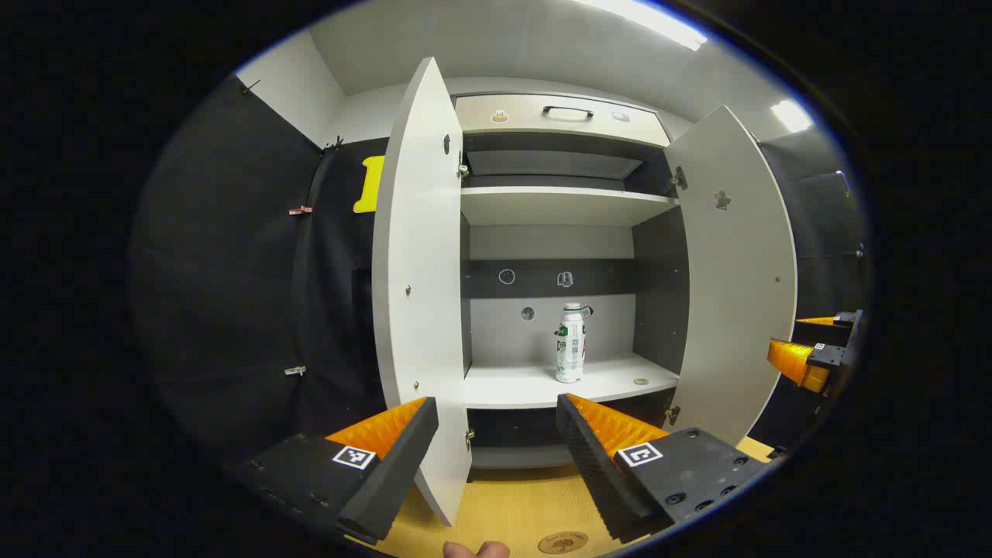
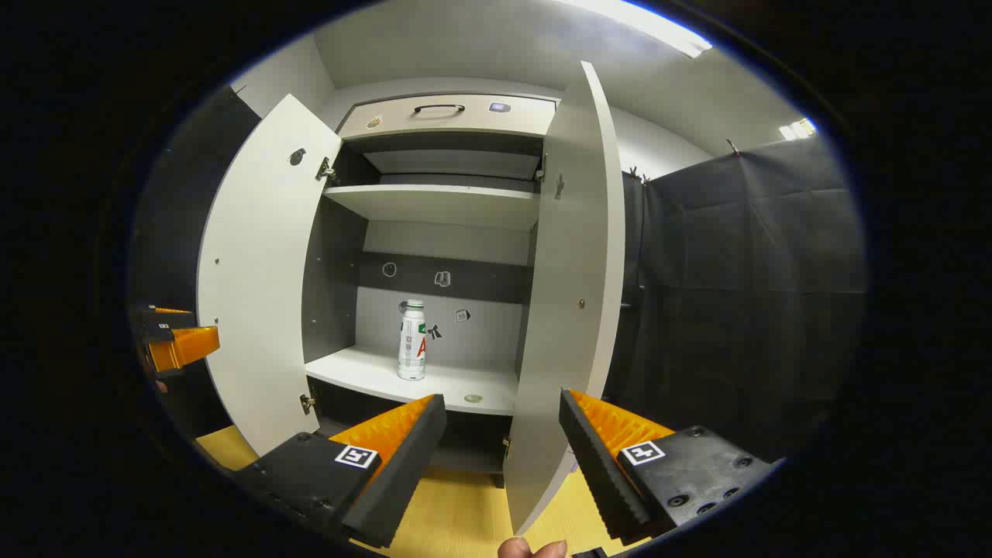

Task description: Grasp the bottle in the cabinet with the left hand and place it on the coaster, then close the right door with the right hand and the left door with the left hand.

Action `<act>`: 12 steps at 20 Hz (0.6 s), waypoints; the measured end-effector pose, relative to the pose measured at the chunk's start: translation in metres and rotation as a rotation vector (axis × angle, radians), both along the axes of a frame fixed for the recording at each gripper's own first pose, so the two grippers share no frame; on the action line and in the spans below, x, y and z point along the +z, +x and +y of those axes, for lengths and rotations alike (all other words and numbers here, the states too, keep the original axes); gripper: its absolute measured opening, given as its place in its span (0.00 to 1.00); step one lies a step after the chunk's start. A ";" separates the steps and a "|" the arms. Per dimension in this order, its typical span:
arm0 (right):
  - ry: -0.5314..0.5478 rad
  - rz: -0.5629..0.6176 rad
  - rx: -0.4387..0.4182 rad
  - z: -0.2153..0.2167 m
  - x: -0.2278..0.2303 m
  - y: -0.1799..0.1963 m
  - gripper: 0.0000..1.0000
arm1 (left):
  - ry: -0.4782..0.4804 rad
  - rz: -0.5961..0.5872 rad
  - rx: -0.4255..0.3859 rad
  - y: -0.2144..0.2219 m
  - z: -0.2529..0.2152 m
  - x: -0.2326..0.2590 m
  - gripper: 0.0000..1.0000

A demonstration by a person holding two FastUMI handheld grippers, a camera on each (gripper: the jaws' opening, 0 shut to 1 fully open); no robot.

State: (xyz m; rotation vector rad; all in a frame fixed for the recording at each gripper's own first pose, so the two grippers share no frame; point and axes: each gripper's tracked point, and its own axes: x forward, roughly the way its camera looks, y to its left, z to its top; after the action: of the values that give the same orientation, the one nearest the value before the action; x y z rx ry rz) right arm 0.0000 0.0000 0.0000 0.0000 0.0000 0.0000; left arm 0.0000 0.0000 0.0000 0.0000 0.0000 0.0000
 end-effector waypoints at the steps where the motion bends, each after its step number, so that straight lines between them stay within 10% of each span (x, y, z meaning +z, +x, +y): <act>1: 0.002 0.000 -0.002 -0.001 0.000 0.001 0.98 | 0.007 -0.004 0.000 0.002 0.000 0.002 0.98; 12: 0.007 0.000 -0.005 0.003 -0.004 0.001 0.98 | 0.019 -0.008 -0.011 0.007 -0.005 0.004 0.98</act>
State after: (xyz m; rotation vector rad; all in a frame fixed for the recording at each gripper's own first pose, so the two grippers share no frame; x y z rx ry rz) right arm 0.0012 0.0028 -0.0036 0.0075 0.0004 -0.0047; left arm 0.0073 -0.0050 0.0039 0.0188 -0.0078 -0.0110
